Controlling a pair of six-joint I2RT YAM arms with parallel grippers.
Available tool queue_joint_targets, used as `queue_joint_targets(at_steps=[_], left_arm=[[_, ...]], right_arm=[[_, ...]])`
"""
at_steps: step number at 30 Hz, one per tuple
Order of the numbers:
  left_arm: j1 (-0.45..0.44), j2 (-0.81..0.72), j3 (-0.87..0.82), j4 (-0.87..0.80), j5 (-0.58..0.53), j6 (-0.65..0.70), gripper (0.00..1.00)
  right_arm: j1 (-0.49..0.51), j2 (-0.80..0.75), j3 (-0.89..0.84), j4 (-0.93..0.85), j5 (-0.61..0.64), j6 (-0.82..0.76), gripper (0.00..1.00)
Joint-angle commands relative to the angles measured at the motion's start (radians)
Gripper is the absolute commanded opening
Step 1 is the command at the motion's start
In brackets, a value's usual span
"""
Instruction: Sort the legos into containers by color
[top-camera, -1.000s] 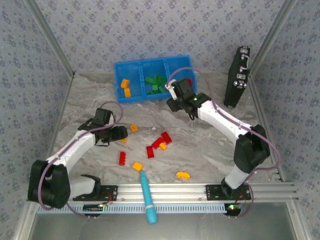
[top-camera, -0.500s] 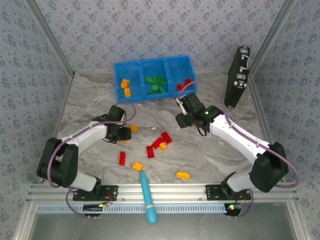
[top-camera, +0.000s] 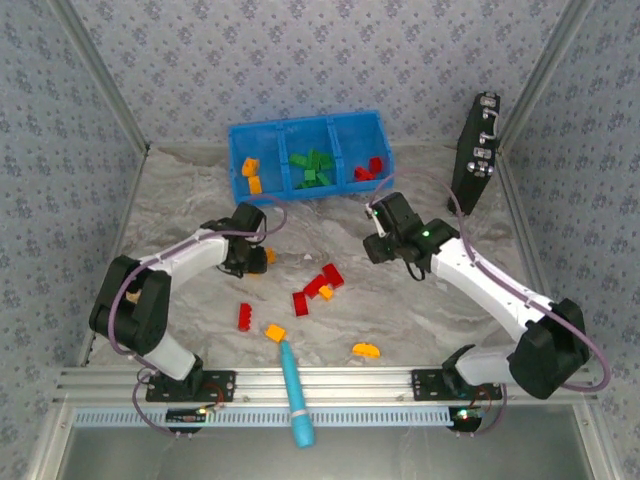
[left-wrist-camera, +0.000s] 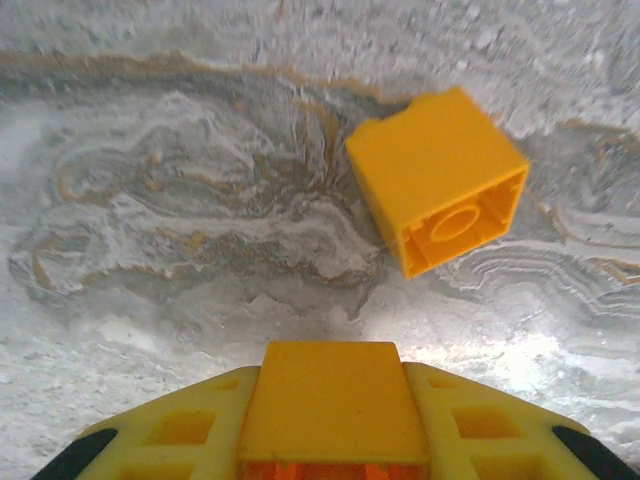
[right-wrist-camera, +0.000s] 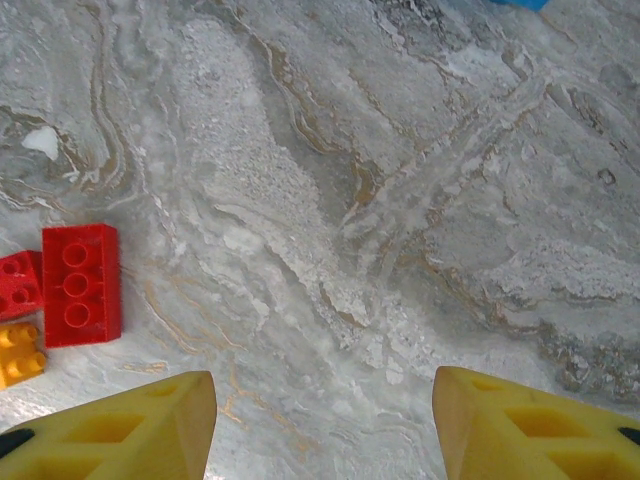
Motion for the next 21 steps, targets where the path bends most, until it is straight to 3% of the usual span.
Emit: queue_joint_targets(at_steps=[1, 6, 11, 16, 21], left_arm=[[-0.004, 0.002, 0.084, -0.065, -0.033, 0.038, 0.27], [0.002, 0.014, 0.258, -0.068, -0.093, 0.092, 0.26], [0.026, 0.134, 0.481, -0.027, -0.137, 0.161, 0.25], [0.041, 0.289, 0.700, -0.003, -0.178, 0.231, 0.25], [0.093, 0.450, 0.894, -0.030, -0.149, 0.237, 0.24]], right_arm=[[-0.012, -0.032, -0.025, -0.014, 0.001, 0.028, 0.61], [-0.017, -0.060, -0.087, 0.008, -0.051, 0.057, 0.61], [-0.007, -0.078, -0.153, 0.007, -0.108, 0.120, 0.61], [0.066, -0.148, -0.236, 0.002, -0.128, 0.218, 0.63], [0.183, -0.289, -0.363, 0.003, -0.141, 0.326, 0.69]])
